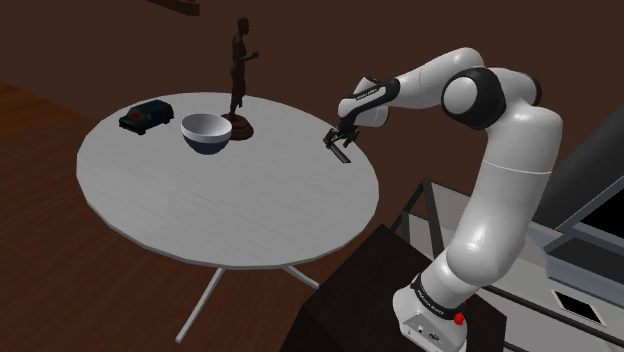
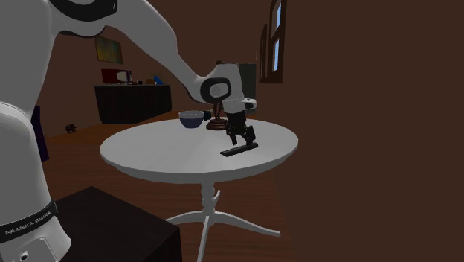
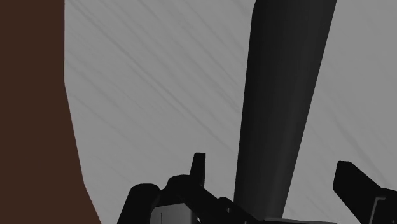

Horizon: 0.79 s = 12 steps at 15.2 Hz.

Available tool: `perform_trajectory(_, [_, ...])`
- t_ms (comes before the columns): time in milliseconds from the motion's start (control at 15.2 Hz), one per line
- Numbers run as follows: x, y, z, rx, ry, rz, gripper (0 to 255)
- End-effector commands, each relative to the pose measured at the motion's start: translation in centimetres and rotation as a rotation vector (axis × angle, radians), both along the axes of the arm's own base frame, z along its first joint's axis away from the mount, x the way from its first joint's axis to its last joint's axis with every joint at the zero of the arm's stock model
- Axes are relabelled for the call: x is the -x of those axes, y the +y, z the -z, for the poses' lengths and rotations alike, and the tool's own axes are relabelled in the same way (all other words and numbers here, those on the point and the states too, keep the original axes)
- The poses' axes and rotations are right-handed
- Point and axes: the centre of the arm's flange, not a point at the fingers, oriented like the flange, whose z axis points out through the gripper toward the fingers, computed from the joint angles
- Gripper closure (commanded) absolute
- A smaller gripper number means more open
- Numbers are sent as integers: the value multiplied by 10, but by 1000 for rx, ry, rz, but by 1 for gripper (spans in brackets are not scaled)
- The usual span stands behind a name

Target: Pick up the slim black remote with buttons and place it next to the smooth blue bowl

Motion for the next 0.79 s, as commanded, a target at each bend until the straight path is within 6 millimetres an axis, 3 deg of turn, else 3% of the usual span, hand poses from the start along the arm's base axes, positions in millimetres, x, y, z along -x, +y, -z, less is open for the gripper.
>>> perform_trajectory(0, [-2,1,7,0,0,0,0])
perform_trajectory(462, [-2,1,7,0,0,0,0])
perform_trajectory(528, [-2,1,7,0,0,0,255])
perform_trajectory(726, [-3,0,6,0,0,0,255])
